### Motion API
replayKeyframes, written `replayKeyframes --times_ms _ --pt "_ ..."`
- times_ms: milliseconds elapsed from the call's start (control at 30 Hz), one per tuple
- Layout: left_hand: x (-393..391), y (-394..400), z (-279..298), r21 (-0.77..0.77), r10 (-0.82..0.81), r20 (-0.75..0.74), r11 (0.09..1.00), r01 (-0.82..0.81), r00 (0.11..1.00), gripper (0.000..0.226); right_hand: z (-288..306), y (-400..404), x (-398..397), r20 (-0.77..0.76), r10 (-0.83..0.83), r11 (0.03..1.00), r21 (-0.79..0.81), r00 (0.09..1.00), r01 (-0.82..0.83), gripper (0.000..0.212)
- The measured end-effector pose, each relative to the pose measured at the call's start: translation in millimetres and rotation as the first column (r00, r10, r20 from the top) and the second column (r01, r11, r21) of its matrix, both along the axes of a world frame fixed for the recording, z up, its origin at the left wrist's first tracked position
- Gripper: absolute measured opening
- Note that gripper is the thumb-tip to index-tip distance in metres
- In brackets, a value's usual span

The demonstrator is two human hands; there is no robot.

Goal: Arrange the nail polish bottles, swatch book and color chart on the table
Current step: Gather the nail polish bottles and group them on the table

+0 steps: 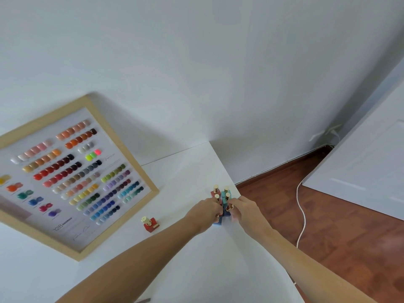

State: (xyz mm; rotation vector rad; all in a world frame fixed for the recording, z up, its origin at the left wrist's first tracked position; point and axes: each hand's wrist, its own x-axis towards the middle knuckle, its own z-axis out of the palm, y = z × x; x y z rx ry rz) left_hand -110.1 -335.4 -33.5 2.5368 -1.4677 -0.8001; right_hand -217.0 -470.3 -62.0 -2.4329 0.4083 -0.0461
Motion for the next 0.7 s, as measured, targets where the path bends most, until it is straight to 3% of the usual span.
replayKeyframes --times_ms 267,500,700 --pt "5.8 16.8 22.2 -0.093 -0.041 0.018 0.995 0.042 0.999 0.026 5.8 8.0 -6.0 0.040 -0.038 0.999 0.009 0.998 0.038 0.033" --pt "37.7 69.3 52.3 -0.177 0.019 0.016 0.984 -0.016 1.000 0.039 23.8 36.1 -5.5 0.151 -0.084 0.990 -0.099 0.985 0.099 0.029" --pt "72.3 156.9 65.0 -0.111 0.092 -0.017 0.989 -0.094 0.996 0.036 35.9 89.2 15.3 0.174 -0.002 0.992 -0.126 0.985 0.024 0.024"
